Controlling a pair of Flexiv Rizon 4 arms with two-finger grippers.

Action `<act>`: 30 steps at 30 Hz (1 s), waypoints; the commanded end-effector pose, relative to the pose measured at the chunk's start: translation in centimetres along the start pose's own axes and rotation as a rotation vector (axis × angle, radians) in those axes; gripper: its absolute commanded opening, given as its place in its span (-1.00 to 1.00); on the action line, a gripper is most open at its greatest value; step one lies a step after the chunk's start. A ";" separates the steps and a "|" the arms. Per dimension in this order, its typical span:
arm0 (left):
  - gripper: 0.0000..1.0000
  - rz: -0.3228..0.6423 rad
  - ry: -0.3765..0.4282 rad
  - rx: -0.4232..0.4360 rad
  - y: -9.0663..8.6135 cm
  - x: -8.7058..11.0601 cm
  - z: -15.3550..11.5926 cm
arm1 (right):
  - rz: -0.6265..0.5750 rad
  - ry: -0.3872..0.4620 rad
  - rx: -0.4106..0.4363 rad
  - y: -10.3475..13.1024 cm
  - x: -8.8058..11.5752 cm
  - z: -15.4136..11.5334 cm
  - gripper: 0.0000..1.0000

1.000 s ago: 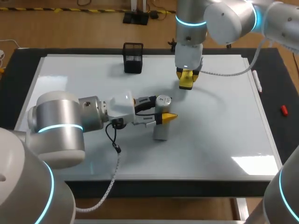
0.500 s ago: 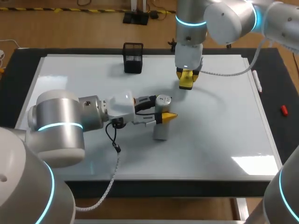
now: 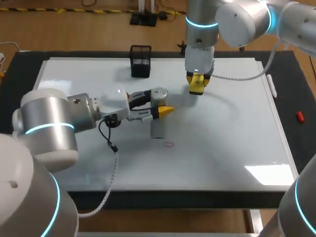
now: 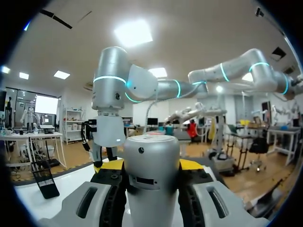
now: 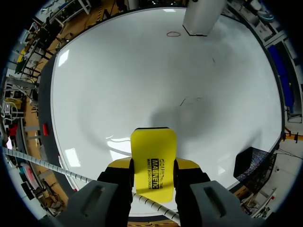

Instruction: Pick up the inspection probe, press it on each red-marked spot on the whiteboard one by one, put down the probe, pick up the eraser, and wipe off all the red marks.

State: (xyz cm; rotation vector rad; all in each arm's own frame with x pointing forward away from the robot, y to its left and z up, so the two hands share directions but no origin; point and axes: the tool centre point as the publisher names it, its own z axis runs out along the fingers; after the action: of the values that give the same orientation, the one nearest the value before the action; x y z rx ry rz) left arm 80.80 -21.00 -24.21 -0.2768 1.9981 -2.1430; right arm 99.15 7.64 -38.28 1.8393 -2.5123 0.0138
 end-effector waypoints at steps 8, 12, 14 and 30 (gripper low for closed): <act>-1.00 0.012 -0.073 0.018 -2.0 -2.8 -8.2 | -0.002 0.003 0.002 -0.1 0.1 -0.1 -1.00; -1.00 0.027 -0.115 0.018 -2.1 -4.0 -10.7 | -0.002 0.003 0.002 -0.1 0.1 -0.1 -1.00; -1.00 0.042 -0.134 0.010 -2.2 -4.8 -12.0 | -0.002 0.003 0.002 -0.1 0.1 -0.1 -1.00; -1.00 0.082 -0.313 0.009 -2.1 -9.6 -21.8 | -0.002 0.003 0.002 -0.1 0.1 -0.1 -1.00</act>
State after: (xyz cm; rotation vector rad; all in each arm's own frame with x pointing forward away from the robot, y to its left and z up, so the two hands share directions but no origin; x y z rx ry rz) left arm 85.63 0.42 -23.79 -0.4843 1.7959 -1.9238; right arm 99.14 7.65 -38.28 1.8396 -2.5121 0.0138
